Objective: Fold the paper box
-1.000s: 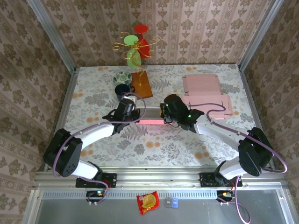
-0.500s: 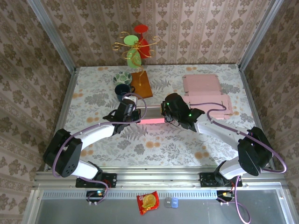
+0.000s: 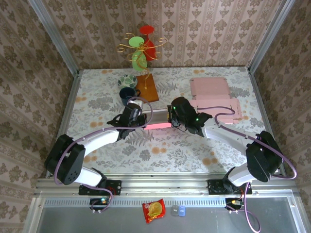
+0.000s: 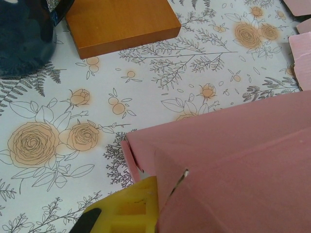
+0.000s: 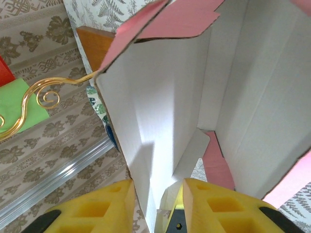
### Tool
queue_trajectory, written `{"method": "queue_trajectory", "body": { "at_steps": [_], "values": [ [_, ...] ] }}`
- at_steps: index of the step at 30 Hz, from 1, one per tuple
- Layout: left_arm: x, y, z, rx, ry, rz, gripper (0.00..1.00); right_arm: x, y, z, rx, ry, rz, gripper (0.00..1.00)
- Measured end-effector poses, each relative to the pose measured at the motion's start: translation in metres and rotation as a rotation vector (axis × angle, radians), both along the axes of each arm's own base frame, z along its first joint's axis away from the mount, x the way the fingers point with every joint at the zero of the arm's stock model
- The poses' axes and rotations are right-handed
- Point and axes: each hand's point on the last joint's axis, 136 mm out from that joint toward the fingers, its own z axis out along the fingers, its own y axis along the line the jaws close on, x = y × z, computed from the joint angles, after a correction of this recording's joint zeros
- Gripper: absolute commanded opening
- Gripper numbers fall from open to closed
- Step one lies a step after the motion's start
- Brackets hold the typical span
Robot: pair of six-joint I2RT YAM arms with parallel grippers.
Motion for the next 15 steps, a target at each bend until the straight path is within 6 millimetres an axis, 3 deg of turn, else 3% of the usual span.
{"method": "queue_trajectory", "body": {
  "at_steps": [15],
  "values": [
    [-0.001,-0.002,0.0,0.001,-0.002,-0.005,0.0,0.008,0.002,0.024,-0.023,-0.04,0.022,0.5]
  ]
}}
